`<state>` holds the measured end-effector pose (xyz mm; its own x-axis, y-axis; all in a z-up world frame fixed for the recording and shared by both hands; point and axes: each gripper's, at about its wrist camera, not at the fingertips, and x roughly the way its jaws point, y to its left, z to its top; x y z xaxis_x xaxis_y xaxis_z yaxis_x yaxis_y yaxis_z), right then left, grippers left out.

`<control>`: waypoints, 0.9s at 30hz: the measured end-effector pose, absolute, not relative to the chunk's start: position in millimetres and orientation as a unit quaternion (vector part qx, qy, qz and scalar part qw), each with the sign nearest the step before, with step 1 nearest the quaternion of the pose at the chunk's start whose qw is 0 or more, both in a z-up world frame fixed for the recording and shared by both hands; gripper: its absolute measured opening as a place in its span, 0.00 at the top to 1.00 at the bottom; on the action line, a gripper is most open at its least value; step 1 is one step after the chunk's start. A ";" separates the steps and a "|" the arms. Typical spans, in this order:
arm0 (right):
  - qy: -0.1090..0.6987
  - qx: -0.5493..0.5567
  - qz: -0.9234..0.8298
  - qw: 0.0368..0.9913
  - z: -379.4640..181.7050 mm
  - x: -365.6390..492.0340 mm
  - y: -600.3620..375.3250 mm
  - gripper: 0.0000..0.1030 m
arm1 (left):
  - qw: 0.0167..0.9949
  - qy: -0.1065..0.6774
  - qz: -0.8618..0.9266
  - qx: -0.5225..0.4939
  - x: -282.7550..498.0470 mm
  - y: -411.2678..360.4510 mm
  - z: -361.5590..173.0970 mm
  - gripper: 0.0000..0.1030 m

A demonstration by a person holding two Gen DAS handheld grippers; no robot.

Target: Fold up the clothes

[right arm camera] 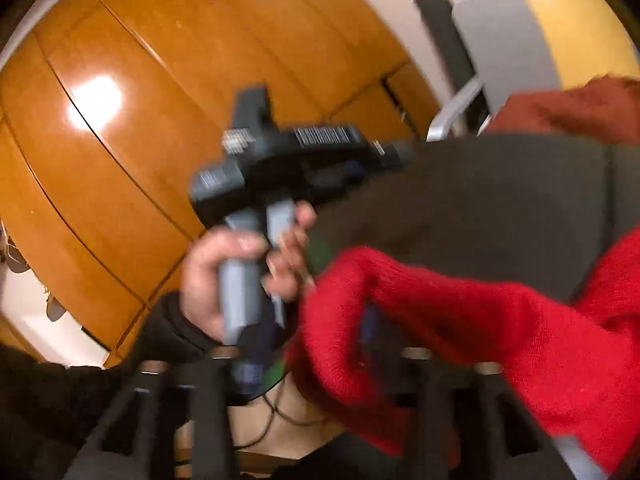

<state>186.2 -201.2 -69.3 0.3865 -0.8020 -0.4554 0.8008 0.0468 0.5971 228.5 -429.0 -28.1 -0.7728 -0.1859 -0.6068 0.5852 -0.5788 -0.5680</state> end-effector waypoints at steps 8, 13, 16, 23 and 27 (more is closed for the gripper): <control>-0.004 0.457 -0.620 0.638 -118.0 139.3 -150.6 0.44 | 0.180 0.315 -0.882 0.301 240.9 -398.3 -41.3 0.78; -0.092 0.497 -0.684 0.526 -148.2 67.7 -63.4 0.43 | 0.095 0.271 -0.881 0.375 199.2 -341.0 -77.9 0.78; -0.151 0.508 -0.697 0.483 -159.2 26.9 -41.6 0.41 | 0.056 0.281 -0.869 0.403 183.9 -315.6 -101.8 0.78; -0.280 0.544 -0.682 0.402 -194.7 -52.3 -52.8 0.27 | 0.041 0.301 -0.843 0.444 190.9 -287.5 -148.3 0.78; -0.270 0.529 -0.695 0.405 -185.3 -63.8 -88.2 0.85 | 0.053 0.335 -0.832 0.440 202.3 -296.4 -163.6 0.78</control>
<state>-63.8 -88.2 -185.3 -0.1121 -0.8485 -0.5172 0.2773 -0.5265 0.8037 202.3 -296.4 -163.6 -0.6072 0.2069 -0.7671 0.3822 -0.7704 -0.5103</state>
